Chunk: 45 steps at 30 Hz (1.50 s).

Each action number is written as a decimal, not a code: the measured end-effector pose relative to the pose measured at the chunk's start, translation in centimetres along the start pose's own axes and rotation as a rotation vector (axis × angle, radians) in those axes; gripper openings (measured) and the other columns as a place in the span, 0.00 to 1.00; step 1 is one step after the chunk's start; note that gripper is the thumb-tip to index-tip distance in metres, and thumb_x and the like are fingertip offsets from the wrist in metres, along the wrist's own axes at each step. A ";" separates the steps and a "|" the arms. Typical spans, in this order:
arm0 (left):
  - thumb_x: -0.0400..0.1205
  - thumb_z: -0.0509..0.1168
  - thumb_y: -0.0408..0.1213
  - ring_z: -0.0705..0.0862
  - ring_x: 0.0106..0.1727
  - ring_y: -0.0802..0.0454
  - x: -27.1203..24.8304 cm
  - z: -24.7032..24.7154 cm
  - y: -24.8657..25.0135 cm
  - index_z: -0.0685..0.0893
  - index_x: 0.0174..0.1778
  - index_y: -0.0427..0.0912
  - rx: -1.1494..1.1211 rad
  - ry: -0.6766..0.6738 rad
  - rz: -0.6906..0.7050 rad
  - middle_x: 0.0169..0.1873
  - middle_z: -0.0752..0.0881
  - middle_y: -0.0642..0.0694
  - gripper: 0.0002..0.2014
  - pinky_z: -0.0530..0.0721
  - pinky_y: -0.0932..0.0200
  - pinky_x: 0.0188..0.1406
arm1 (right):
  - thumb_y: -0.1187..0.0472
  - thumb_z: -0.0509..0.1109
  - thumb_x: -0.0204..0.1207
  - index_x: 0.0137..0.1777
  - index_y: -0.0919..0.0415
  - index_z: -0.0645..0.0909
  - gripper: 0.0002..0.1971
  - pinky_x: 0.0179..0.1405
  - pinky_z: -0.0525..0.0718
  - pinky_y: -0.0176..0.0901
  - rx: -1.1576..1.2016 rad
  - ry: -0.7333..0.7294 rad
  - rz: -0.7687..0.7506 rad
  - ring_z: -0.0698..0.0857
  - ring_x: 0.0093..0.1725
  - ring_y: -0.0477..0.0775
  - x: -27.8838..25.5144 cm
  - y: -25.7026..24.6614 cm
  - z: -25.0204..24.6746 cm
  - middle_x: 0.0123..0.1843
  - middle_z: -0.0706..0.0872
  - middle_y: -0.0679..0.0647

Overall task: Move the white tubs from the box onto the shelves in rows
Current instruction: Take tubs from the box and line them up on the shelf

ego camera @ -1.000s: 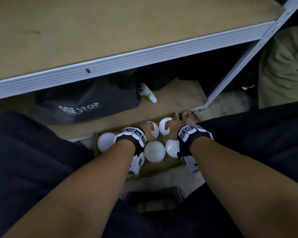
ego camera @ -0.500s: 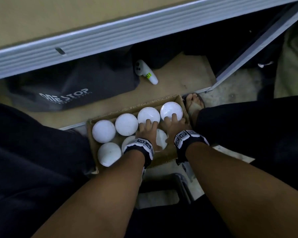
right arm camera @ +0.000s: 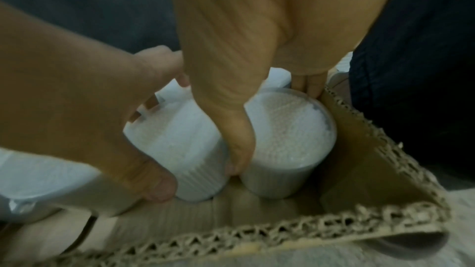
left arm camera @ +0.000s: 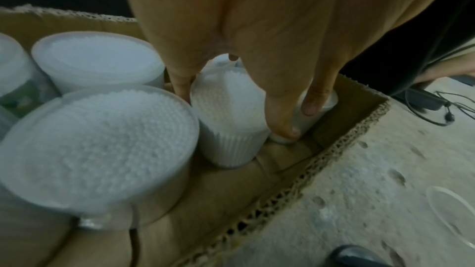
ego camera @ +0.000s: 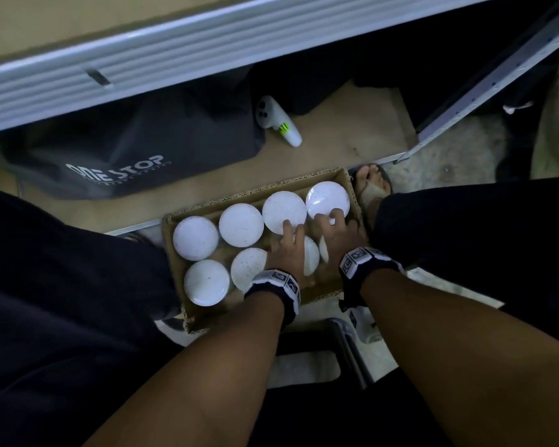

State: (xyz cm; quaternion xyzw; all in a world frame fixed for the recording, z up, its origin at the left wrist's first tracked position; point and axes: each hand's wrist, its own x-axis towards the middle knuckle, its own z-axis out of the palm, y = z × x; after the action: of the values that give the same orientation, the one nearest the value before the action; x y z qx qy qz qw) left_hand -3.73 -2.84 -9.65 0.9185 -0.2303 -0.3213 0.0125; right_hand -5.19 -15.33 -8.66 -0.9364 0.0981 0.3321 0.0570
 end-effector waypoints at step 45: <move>0.59 0.80 0.51 0.78 0.59 0.46 -15.9 -30.8 -4.4 0.68 0.72 0.52 -0.135 0.241 0.115 0.62 0.71 0.49 0.45 0.85 0.45 0.55 | 0.47 0.82 0.53 0.69 0.44 0.71 0.41 0.52 0.84 0.53 -0.033 0.303 -0.288 0.75 0.57 0.55 -16.7 -5.1 -30.3 0.59 0.69 0.48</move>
State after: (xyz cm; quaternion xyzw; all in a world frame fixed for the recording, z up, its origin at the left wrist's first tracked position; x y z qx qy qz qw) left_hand 5.52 4.04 23.30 0.9328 -0.2571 -0.2223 0.1200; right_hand 1.71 -13.09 25.54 -0.9808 -0.0346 0.1773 0.0731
